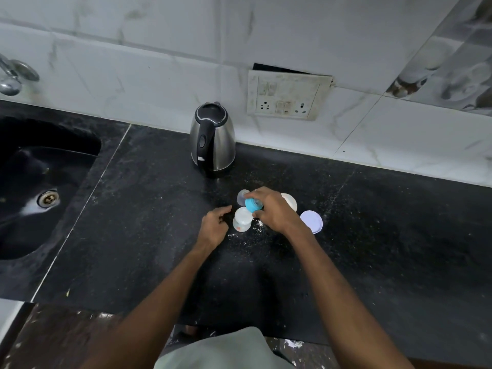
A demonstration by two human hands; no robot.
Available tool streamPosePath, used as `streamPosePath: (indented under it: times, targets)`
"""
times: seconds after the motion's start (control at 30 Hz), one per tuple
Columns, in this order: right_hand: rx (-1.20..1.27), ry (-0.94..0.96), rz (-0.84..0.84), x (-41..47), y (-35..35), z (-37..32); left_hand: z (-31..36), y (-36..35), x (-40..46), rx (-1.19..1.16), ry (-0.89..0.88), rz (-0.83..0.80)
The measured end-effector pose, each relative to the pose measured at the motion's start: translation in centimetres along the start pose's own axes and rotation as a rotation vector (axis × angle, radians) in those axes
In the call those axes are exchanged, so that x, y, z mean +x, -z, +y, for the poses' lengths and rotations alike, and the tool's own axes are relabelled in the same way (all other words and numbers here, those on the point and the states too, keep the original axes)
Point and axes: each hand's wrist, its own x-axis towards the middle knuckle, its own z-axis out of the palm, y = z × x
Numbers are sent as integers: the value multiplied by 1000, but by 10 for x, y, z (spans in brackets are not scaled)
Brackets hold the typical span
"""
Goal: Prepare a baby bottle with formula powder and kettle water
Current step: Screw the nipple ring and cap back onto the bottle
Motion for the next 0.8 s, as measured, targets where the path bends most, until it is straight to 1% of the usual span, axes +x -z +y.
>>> streamPosePath:
  times: [0.13, 0.2, 0.33, 0.53, 0.8]
  targets:
    - [-31, 0, -35, -2, -3, -3, -1, -5, 2, 78, -75, -84]
    - [-34, -5, -42, -3, -4, -5, 5, -7, 0, 63, -115, -105]
    - [-52, -7, -41, -4, -5, -7, 6, -13, 0, 6, -126, -154]
    - [-60, -23, -60, -6, 1, -8, 10, -23, -2, -93, -50, -133]
    - [-58, -9, -36, -12, 9, -10, 4, -20, 5, -126, -120, -122]
